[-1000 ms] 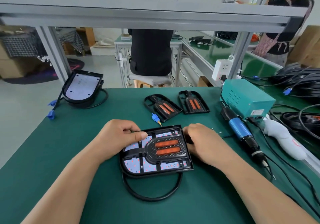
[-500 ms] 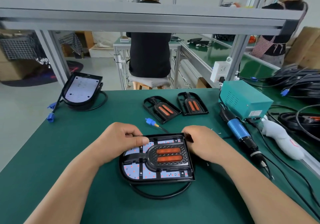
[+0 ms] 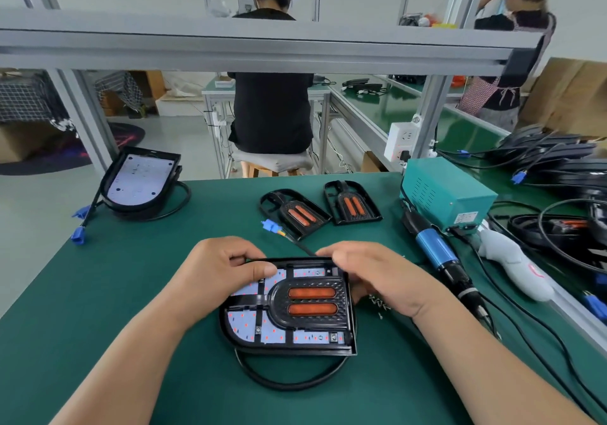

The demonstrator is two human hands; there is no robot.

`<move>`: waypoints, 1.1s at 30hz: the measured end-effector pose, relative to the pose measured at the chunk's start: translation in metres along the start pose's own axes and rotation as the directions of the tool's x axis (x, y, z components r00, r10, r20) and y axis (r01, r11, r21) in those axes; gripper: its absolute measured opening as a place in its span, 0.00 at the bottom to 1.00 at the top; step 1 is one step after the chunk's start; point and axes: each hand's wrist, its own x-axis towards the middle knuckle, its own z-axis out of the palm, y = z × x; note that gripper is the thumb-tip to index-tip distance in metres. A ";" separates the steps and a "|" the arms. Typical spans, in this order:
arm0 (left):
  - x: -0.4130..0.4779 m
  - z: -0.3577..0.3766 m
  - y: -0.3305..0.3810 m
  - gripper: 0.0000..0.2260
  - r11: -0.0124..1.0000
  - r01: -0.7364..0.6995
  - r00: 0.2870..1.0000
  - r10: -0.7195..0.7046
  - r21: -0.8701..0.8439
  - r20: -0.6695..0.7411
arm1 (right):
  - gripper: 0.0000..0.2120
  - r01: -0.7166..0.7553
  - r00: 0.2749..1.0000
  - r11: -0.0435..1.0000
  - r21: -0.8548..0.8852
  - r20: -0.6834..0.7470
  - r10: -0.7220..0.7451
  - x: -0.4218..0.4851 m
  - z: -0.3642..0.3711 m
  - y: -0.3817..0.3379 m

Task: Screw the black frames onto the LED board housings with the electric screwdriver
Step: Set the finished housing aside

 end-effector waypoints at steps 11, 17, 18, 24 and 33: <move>0.005 0.014 -0.011 0.32 0.993 0.055 0.991 -0.067 -0.104 -0.112 | 0.16 0.129 0.990 0.987 0.092 -0.075 -0.122 -0.011 -0.012 -0.005; 0.007 0.016 -0.014 0.30 0.954 0.137 0.976 -0.176 -0.267 -0.126 | 0.17 0.286 0.926 0.929 0.237 -0.320 -0.203 -0.026 -0.035 -0.019; 0.007 0.016 -0.016 0.32 0.959 0.135 0.978 -0.169 -0.248 -0.124 | 0.17 0.314 0.908 0.916 0.248 -0.359 -0.215 -0.028 -0.039 -0.022; 0.007 0.012 -0.024 0.33 0.978 0.142 0.979 -0.162 -0.154 -0.124 | 0.13 0.446 0.753 0.874 0.193 -0.609 -0.250 -0.057 -0.071 -0.032; 0.011 0.009 -0.038 0.34 0.979 0.156 0.978 -0.172 -0.129 -0.117 | 0.12 0.520 0.514 0.853 0.035 -0.811 -0.280 -0.129 -0.136 -0.026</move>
